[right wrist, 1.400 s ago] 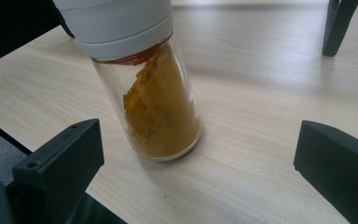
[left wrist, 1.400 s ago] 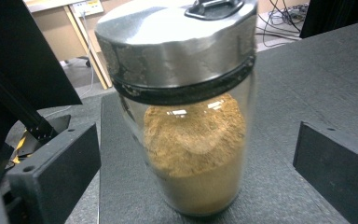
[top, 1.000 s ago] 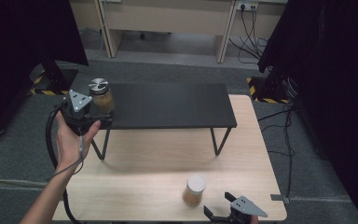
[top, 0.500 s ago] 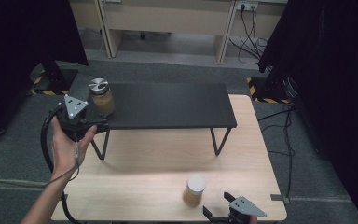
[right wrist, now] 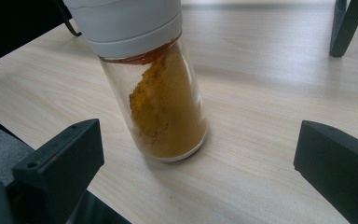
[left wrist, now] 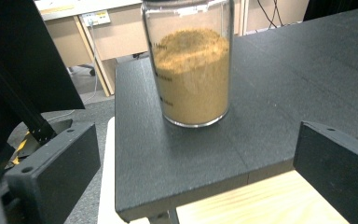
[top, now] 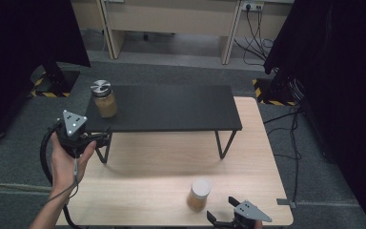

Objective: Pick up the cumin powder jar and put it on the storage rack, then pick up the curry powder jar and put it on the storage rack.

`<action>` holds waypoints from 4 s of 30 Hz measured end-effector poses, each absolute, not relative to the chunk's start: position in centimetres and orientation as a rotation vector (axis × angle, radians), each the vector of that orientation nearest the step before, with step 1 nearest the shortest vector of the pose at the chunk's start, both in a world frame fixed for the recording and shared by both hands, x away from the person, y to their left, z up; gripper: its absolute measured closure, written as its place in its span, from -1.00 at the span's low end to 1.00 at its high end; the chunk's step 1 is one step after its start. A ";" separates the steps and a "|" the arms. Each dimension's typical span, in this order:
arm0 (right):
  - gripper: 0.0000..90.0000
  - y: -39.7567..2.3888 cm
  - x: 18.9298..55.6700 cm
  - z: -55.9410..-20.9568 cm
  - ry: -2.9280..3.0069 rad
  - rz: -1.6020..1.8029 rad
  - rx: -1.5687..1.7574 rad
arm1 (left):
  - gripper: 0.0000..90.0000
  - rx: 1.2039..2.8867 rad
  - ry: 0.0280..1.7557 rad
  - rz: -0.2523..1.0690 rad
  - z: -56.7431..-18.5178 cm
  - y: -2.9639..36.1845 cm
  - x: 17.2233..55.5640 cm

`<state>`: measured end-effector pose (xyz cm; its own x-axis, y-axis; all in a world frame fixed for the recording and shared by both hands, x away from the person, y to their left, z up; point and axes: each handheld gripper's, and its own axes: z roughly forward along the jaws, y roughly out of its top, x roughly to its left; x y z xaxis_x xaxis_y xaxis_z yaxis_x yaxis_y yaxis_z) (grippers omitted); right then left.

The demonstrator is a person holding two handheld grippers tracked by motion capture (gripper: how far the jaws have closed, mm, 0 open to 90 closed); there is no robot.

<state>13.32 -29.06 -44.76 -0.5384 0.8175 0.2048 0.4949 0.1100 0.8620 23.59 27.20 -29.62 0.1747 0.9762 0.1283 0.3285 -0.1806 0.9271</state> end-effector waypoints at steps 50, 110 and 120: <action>-0.96 -28.6 13.3 -44.7 2.086 1.394 1.262 | -1.00 1.596 1.287 0.958 -39.1 26.1 17.9; -0.96 -27.9 13.7 -43.6 2.096 1.428 1.196 | -1.00 1.584 1.323 0.932 -39.5 27.2 17.0; -0.96 -27.3 14.4 -44.1 2.130 1.435 1.189 | -1.00 1.580 1.332 0.931 -39.5 27.3 17.1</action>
